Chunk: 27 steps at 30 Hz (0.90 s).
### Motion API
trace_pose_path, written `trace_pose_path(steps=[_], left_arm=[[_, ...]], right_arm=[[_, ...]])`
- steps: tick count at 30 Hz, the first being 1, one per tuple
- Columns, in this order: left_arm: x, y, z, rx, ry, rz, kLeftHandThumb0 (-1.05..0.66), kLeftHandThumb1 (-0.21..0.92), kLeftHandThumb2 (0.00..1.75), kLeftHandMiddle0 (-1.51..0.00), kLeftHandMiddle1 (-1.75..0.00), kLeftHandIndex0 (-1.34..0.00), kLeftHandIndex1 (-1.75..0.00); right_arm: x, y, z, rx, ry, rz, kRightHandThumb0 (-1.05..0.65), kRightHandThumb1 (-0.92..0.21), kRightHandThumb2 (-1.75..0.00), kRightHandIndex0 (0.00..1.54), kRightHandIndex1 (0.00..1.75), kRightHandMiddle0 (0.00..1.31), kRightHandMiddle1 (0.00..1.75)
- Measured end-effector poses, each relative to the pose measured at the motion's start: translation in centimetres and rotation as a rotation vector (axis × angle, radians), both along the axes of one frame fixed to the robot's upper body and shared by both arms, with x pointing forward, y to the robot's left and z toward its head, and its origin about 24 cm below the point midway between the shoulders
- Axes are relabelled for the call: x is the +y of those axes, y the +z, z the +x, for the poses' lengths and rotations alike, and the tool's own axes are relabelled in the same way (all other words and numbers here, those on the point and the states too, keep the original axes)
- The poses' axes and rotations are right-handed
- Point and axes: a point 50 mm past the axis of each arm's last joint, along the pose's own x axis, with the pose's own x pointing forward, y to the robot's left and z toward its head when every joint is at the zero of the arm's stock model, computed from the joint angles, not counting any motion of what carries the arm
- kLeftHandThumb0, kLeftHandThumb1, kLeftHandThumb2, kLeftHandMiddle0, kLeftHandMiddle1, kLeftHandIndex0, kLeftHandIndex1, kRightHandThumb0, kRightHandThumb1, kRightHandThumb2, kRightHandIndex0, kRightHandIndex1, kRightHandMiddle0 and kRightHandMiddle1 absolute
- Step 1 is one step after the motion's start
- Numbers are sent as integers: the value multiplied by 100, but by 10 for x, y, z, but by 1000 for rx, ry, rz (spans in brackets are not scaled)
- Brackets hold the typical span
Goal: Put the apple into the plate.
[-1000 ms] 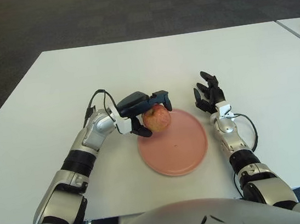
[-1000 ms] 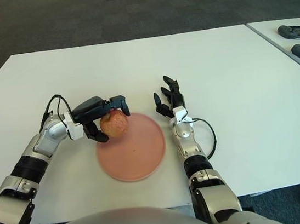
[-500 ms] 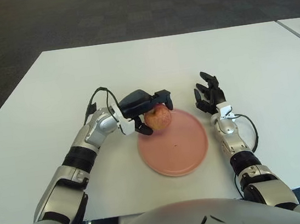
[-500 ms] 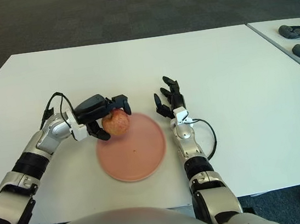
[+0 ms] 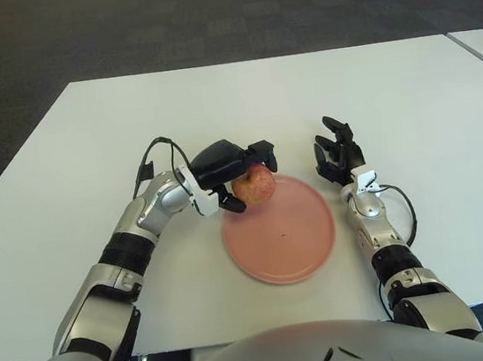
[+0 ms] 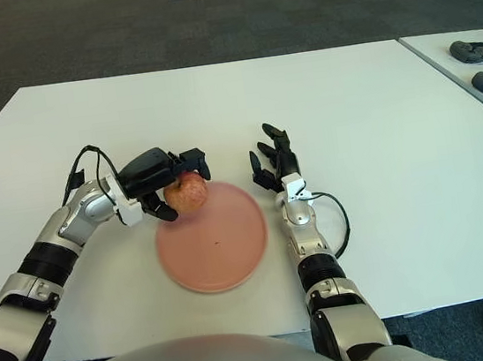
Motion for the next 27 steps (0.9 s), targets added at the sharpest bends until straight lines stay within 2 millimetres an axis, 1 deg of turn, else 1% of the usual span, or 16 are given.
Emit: trace_pose_path(steps=[4, 10, 14, 15, 17, 18, 19, 20, 22, 23, 24, 25, 26, 27], left_arm=[[-2, 0, -2, -64, -23, 11, -48, 30, 134, -117, -175, -62, -175], [-5, 0, -4, -213, -57, 46, -48, 30, 133, -118, -175, -62, -175], [-6, 0, -4, -312, -71, 54, -48, 31, 132, -113, -175, -62, -175], [-6, 0, -4, -333, -75, 56, -48, 34, 129, -109, -175, -60, -175], [-6, 1, -4, -370, -85, 52, -45, 44, 116, -96, -175, -52, -175], [-6, 1, -4, -386, -90, 46, -44, 46, 113, -93, -175, -50, -175], [-6, 1, -4, -398, -97, 38, -43, 51, 107, -88, -175, -47, -175], [-7, 1, -5, -406, -102, 31, -43, 52, 105, -86, -175, -45, -175], [-7, 0, -5, -414, -118, 18, -40, 67, 86, -69, -175, -35, -175], [-7, -1, -6, -414, -130, 16, -39, 72, 79, -64, -175, -32, -175], [-7, -2, -6, -412, -142, 14, -39, 74, 77, -62, -175, -31, -175], [-6, -3, -7, -408, -149, 11, -53, 80, 75, -52, -175, -25, -172], [-6, -5, -8, -406, -156, 9, -60, 83, 76, -43, -161, -20, -160], [-6, -6, -8, -408, -163, 11, -70, 86, 78, -33, -133, -13, -142]], right_arm=[[0, 0, -1, 1, 7, 1, -40, -73, -81, 19, 40, 0, 59], [0, 1, -1, -4, 20, 4, -41, -73, -81, 18, 39, 0, 59], [0, 1, -1, -6, 24, 4, -43, -74, -81, 17, 39, 0, 58], [0, 1, -1, -5, 24, 4, -43, -74, -80, 17, 39, 0, 58], [-1, 1, -1, -5, 24, 3, -44, -76, -78, 17, 40, 0, 58], [-1, 1, -1, -5, 24, 2, -44, -76, -78, 18, 40, 0, 58], [-1, 0, -1, -4, 24, 0, -45, -76, -78, 18, 40, 0, 58], [-1, 0, -1, -3, 24, -1, -45, -76, -77, 18, 40, 0, 58], [-2, 0, -2, -2, 23, -4, -45, -77, -77, 18, 40, 0, 59], [-1, 0, -2, -1, 23, -6, -45, -77, -76, 18, 40, 0, 59], [-1, 0, -2, -1, 22, -7, -45, -77, -76, 18, 40, 0, 59], [-1, 0, -2, -1, 22, -8, -45, -77, -76, 18, 40, 0, 60], [-1, 0, -2, -1, 19, -8, -45, -78, -76, 19, 40, 0, 60], [-1, 0, -3, -1, 17, -9, -44, -78, -76, 19, 41, 0, 60]])
